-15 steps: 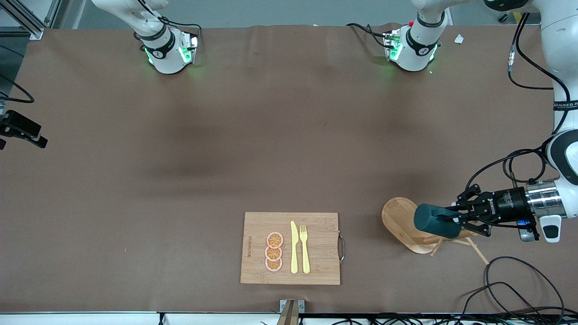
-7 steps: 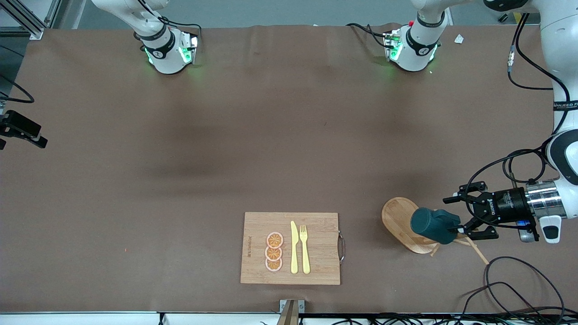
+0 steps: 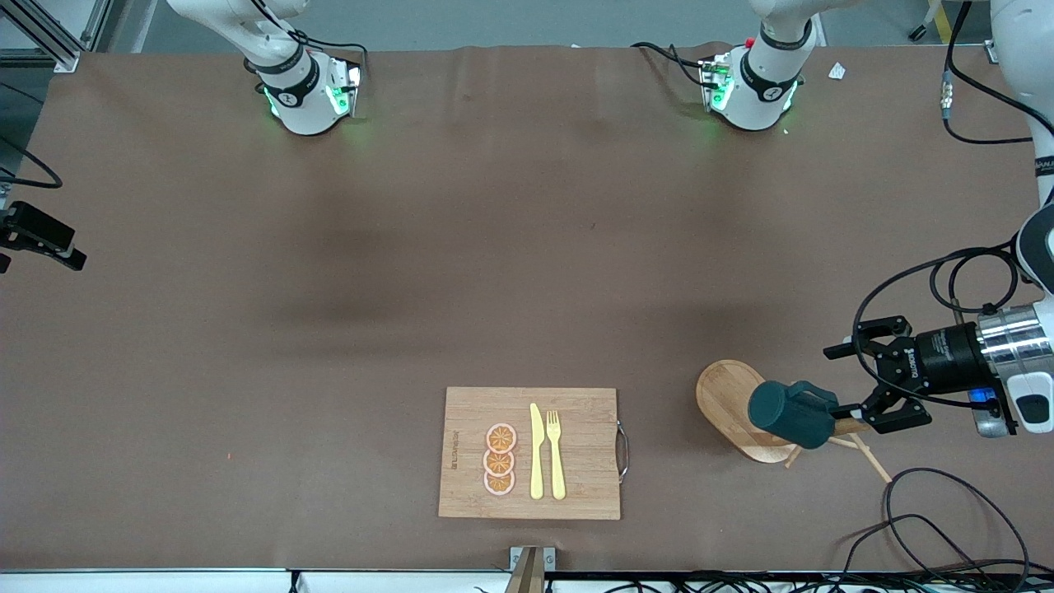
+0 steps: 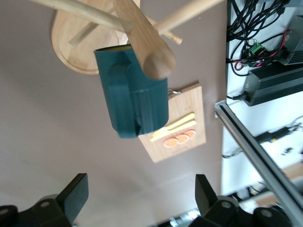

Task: Pass cup and hang on rack
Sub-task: 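Open the left gripper and release the mug on the peg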

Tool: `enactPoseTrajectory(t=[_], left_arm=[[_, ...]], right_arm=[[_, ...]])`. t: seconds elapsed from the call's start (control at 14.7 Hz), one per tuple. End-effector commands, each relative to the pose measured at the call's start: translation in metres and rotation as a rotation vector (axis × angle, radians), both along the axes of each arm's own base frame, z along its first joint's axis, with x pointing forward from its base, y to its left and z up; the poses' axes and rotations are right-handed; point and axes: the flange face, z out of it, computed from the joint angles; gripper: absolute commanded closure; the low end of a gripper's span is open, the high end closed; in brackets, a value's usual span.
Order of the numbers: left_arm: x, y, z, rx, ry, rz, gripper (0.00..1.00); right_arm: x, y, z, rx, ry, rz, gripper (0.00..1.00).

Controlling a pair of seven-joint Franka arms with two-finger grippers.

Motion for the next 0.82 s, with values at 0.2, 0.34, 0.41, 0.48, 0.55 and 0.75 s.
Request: enactPoseTrajectory(t=[0.2, 0.34, 0.41, 0.48, 0.55, 0.75], left_arm=[[-0.026, -0.041, 0.054, 0.283, -0.098, -0.155, 0.01], [-0.037, -0.049, 0.068, 0.393, -0.132, -0.263, 0.00], [-0.041, -0.048, 0.067, 0.449, -0.136, -0.345, 0.00], [-0.048, -0.047, 0.073, 0.502, -0.150, -0.429, 0.00], [-0.056, -0.045, 0.087, 0.548, -0.176, -0.512, 0.00], [-0.069, -0.034, 0.114, 0.666, -0.247, -0.702, 0.00]], right_arm=[[-0.002, 0.000, 0.001, 0.003, -0.011, -0.011, 0.00], [-0.001, -0.001, 0.001, 0.002, -0.018, -0.013, 0.00], [-0.001, -0.001, 0.001, 0.002, -0.020, -0.013, 0.00], [-0.001, -0.002, 0.001, 0.002, -0.020, -0.013, 0.00], [-0.001, -0.004, 0.002, 0.002, -0.022, -0.016, 0.00], [-0.003, -0.009, 0.000, 0.002, -0.014, -0.025, 0.00]])
